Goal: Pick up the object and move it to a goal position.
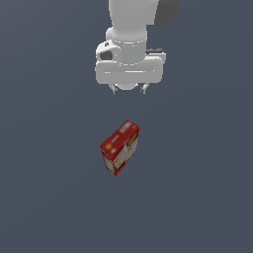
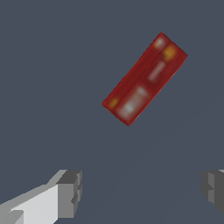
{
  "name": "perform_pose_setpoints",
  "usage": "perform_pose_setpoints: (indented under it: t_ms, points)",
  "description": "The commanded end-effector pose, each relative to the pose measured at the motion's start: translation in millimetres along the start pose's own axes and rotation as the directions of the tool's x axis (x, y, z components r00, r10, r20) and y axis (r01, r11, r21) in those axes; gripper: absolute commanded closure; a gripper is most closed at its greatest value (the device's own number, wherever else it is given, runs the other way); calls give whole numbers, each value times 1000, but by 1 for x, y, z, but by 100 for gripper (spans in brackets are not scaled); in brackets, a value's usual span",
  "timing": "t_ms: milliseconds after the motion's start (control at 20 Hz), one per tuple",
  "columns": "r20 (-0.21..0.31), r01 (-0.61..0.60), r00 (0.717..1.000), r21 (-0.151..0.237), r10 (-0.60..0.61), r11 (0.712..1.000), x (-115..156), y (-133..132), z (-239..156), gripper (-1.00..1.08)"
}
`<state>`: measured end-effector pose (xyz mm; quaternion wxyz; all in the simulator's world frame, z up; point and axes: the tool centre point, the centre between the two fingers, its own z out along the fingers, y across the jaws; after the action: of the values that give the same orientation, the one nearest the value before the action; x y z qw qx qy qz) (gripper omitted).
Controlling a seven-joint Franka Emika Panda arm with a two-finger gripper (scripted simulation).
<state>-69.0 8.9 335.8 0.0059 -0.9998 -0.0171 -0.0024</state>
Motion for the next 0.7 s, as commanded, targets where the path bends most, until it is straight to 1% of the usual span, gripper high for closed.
perform_pose_setpoints:
  t_ms: [0, 150, 450, 650]
  points:
    - [0, 0, 1000, 0, 0, 1000, 0, 0, 0, -92]
    - [-2, -3, 1000, 4, 3, 1000, 0, -3, 0, -92]
    - [-10, -13, 1000, 22, 13, 1000, 0, -20, -1, -92]
    - [-11, -11, 1000, 23, 12, 1000, 0, -21, -1, -92]
